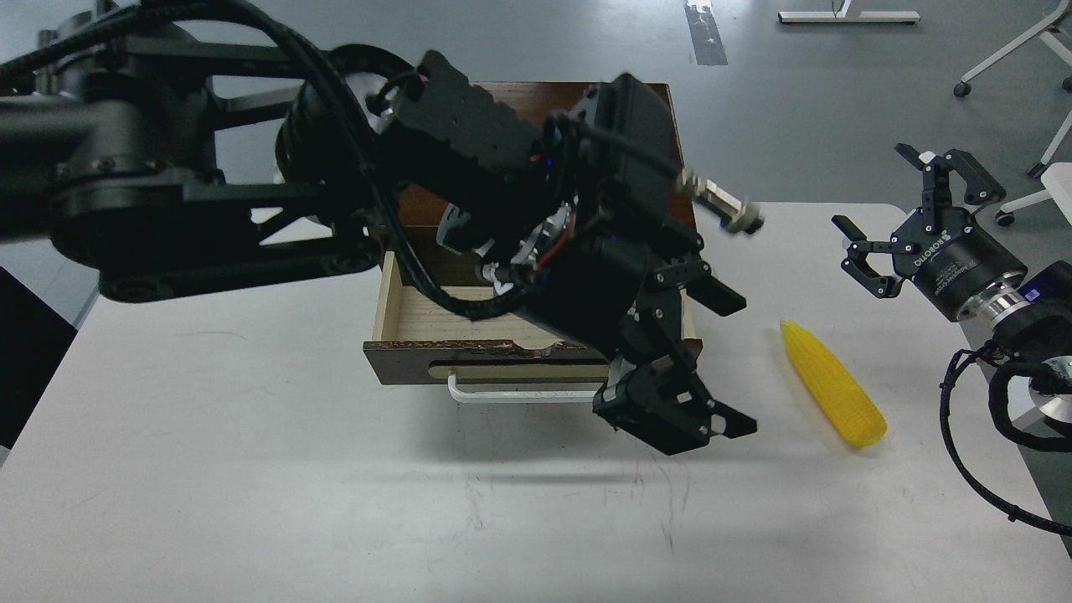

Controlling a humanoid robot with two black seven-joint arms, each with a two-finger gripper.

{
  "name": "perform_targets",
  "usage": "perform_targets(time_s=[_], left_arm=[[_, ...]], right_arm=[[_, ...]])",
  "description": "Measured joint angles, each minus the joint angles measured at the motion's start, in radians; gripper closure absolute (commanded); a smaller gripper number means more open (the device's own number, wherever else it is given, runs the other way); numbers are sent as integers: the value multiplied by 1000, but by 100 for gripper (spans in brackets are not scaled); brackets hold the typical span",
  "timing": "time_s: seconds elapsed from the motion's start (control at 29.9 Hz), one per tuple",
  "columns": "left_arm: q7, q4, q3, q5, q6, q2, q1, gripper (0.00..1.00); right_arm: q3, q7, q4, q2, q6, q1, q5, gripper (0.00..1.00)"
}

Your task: Put corn in drawer with both arms

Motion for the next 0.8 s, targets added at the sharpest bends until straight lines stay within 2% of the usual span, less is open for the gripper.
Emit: perform_targets(time_s=[0.07, 0.2, 0.33, 0.47, 0.57, 0.67, 0.8], left_arm=[[5, 38, -33, -165, 0, 42, 8, 2], [42, 130, -50, -461, 0, 105, 56, 2], [52, 198, -50, -731, 13, 141, 129, 2], [53, 272, -60, -961, 180, 153, 216, 2], [53, 317, -67, -1095, 267, 157, 281, 2], [53, 378, -79, -1191, 308, 169, 344, 2], [57, 427, -129, -1304, 313, 201, 443, 2]], right_arm=[[0, 0, -1, -1, 1, 0, 0, 0], [-1, 0, -1, -1, 1, 0, 0, 0], [-2, 0, -1, -2, 2, 2, 0, 0], [-4, 0, 0, -2, 4, 2, 0, 0], [-5, 0, 1, -10, 4, 3, -1, 0], [-5, 0, 2, -16, 5, 3, -2, 0], [-7, 0, 2, -20, 6, 3, -9, 0]])
